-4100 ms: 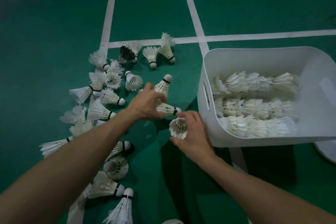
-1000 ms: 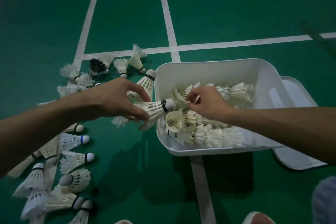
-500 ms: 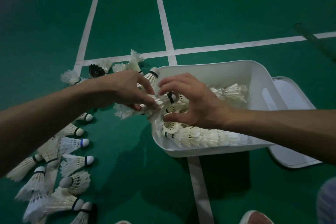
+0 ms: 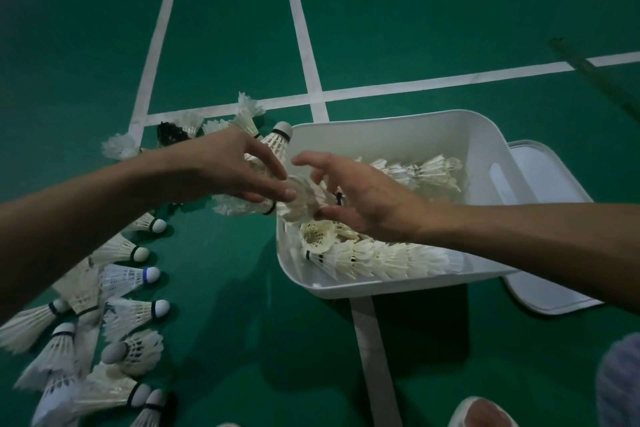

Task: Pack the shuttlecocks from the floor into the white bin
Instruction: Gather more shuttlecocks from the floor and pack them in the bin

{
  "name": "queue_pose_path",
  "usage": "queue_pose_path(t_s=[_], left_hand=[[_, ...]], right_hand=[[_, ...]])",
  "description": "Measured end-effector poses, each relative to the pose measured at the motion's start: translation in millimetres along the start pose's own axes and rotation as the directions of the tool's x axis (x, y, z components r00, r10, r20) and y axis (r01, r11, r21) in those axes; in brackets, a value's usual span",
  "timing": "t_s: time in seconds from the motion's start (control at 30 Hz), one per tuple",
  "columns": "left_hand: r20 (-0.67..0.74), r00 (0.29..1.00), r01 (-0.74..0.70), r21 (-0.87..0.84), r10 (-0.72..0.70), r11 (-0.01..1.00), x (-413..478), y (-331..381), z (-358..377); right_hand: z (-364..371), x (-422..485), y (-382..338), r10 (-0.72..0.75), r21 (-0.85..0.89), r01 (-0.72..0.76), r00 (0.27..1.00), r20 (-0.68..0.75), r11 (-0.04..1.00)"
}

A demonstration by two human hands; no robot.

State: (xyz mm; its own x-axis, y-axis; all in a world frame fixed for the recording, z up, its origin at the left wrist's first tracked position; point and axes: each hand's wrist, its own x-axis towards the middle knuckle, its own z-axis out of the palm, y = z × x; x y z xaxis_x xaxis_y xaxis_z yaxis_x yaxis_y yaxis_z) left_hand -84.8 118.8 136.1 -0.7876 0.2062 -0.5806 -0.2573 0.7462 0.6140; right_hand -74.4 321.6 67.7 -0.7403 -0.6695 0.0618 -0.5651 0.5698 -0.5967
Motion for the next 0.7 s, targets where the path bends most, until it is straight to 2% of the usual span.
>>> queue_pose_path(t_s=[0.1, 0.17, 0.27, 0.4, 0.57, 0.7], left_hand=[[-0.034, 0.999, -0.030, 0.134, 0.035, 0.991, -2, -6, 0], [-0.058, 0.997, -0.045, 0.172, 0.056, 0.984, -4, -9, 2], [-0.098, 0.992, -0.065, 0.194, 0.085, 0.979, -6, -12, 5], [-0.126, 0.984, -0.097, 0.220, 0.127, 0.971, -7, -17, 7], [-0.116, 0.983, -0.121, 0.193, 0.145, 0.974, -8, -18, 5], [-0.115, 0.982, -0.129, 0.179, 0.151, 0.975, -5, -21, 5]], right_hand=[[2, -11, 14, 0.001, -0.058, 0.003, 0.997, 0.081, 0.998], [6, -17, 25, 0.021, -0.026, -0.019, 0.998, 0.064, 0.999], [15, -21, 42, 0.132, 0.010, -0.132, 0.991, 0.003, 0.991], [23, -20, 52, 0.277, 0.061, -0.276, 0.961, -0.010, 0.959], [39, -14, 50, 0.313, 0.132, -0.313, 0.949, 0.017, 0.941], [62, -10, 51, 0.353, 0.035, -0.355, 0.934, 0.046, 0.934]])
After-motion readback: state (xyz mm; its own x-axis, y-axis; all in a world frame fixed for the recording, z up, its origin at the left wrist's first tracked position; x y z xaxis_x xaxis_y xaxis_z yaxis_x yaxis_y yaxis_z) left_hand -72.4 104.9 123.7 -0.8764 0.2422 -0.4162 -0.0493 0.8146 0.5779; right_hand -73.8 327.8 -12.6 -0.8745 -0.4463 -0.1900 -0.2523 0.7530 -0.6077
